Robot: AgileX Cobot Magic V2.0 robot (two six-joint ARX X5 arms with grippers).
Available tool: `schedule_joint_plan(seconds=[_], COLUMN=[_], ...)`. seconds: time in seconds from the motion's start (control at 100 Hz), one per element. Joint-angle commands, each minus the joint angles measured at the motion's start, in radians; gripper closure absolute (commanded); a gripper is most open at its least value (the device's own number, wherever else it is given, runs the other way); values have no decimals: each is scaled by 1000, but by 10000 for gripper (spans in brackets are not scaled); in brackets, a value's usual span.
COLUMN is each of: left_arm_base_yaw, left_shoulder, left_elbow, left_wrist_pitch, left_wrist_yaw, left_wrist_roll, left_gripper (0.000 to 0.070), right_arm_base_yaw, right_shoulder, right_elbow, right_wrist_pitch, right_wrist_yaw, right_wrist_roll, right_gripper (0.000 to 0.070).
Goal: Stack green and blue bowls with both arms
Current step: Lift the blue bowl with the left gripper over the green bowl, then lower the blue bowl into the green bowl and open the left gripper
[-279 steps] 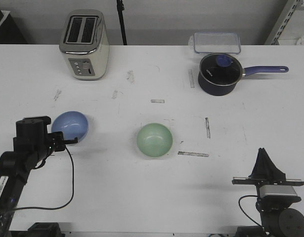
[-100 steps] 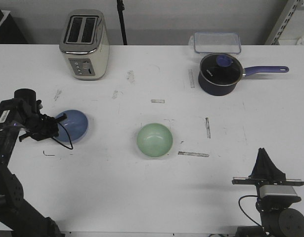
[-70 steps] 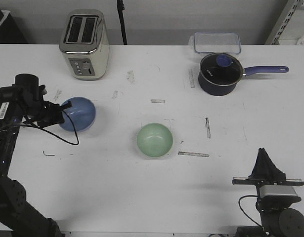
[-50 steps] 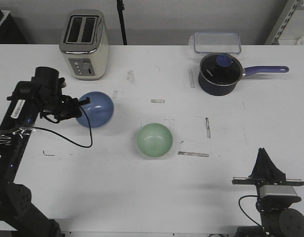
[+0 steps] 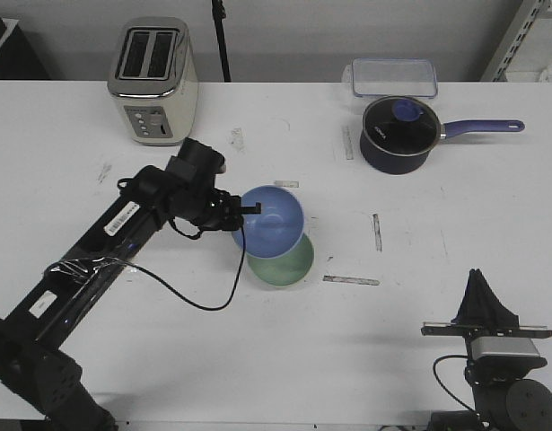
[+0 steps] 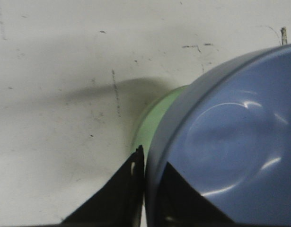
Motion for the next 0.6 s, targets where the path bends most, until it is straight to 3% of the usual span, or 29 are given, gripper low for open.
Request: schedule_joint_plan(seconds=[0.0, 0.39, 0.59], left_arm_base_yaw=[-34, -129, -135], left_shoulder=[43, 158, 151], left_elbow=[27, 27, 27], left_wrist_pitch=[7, 12, 22], left_wrist_yaw=[-10, -67, -107], left_wrist_roll=[-18, -17, -18], left_gripper=[699, 688, 481], right_arm_base_yaw=[0, 0, 0], right_shoulder=[-2, -2, -2], right_elbow=[3, 3, 3], right_wrist_pitch=[12, 12, 12], right_wrist_yaw=[0, 0, 0], right_wrist_roll=[-11, -11, -11], right_gripper=[693, 693, 693])
